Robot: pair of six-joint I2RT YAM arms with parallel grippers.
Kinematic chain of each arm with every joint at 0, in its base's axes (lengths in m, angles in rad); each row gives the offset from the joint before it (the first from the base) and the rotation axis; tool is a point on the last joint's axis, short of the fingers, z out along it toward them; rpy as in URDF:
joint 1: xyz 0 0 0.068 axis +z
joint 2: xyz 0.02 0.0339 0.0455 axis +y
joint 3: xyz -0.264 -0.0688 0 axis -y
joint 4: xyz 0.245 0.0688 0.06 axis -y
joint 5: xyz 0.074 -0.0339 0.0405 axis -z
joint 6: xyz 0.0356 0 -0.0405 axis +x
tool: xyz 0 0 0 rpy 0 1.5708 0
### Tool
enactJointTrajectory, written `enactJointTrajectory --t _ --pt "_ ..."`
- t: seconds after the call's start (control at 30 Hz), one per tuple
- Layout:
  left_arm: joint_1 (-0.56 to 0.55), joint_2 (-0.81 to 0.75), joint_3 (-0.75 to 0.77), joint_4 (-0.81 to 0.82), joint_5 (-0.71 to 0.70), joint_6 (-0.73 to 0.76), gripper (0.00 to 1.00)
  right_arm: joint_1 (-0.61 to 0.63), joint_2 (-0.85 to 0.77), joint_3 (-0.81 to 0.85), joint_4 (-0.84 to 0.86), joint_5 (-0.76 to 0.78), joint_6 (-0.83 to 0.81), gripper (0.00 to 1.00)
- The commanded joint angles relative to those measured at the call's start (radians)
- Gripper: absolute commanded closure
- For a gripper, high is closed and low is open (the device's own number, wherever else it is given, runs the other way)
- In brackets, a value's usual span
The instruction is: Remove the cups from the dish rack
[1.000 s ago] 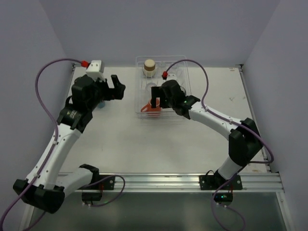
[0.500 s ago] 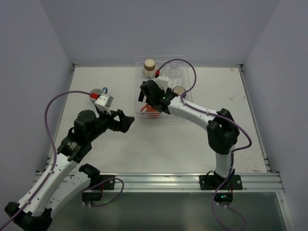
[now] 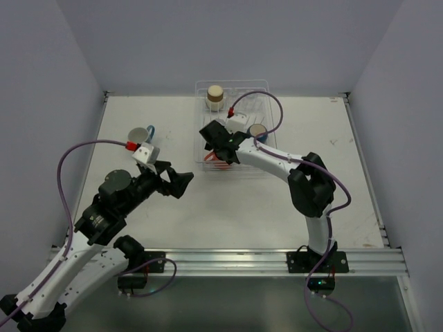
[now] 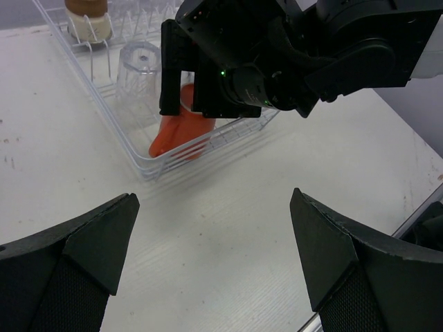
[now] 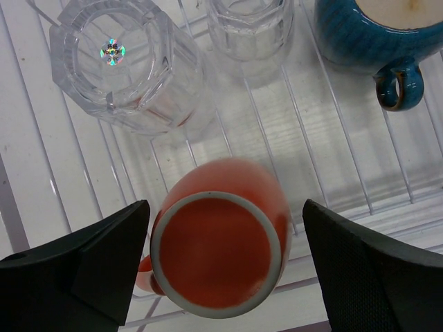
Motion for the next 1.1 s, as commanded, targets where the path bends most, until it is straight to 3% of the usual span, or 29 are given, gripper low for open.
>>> enactJointTrajectory --t 0.0,0.17,0.4,0.57,0.83,0.97,1.03,1.07 --pt "-0.008 0.000 -0.013 0.034 -0.026 0.022 0.00 0.003 0.029 0.022 -0.036 -0.007 0.064 0.07" --pt "-0.008 0.007 -0.014 0.036 -0.031 0.009 0.00 0.003 0.026 0.022 -0.017 -0.035 0.078 0.14" --pt "-0.008 0.033 -0.011 0.062 -0.041 -0.034 0.00 -0.003 -0.066 -0.039 0.049 -0.068 0.063 0.48" --pt "-0.008 0.059 0.009 0.074 -0.008 -0.074 0.00 -0.008 -0.181 -0.092 0.099 -0.053 0.018 0.64" --pt "-0.008 0.167 0.058 0.163 0.084 -0.153 0.03 -0.048 -0.416 -0.251 0.286 -0.160 -0.029 0.65" --pt "-0.008 0.237 0.073 0.239 0.117 -0.186 0.05 -0.097 -0.529 -0.368 0.427 -0.291 -0.008 0.68" --pt "-0.008 0.271 0.076 0.252 0.121 -0.201 0.05 -0.112 -0.559 -0.395 0.455 -0.308 -0.022 0.62" --pt "-0.008 0.277 0.078 0.250 0.126 -0.202 0.05 -0.114 -0.554 -0.391 0.440 -0.302 -0.037 0.53"
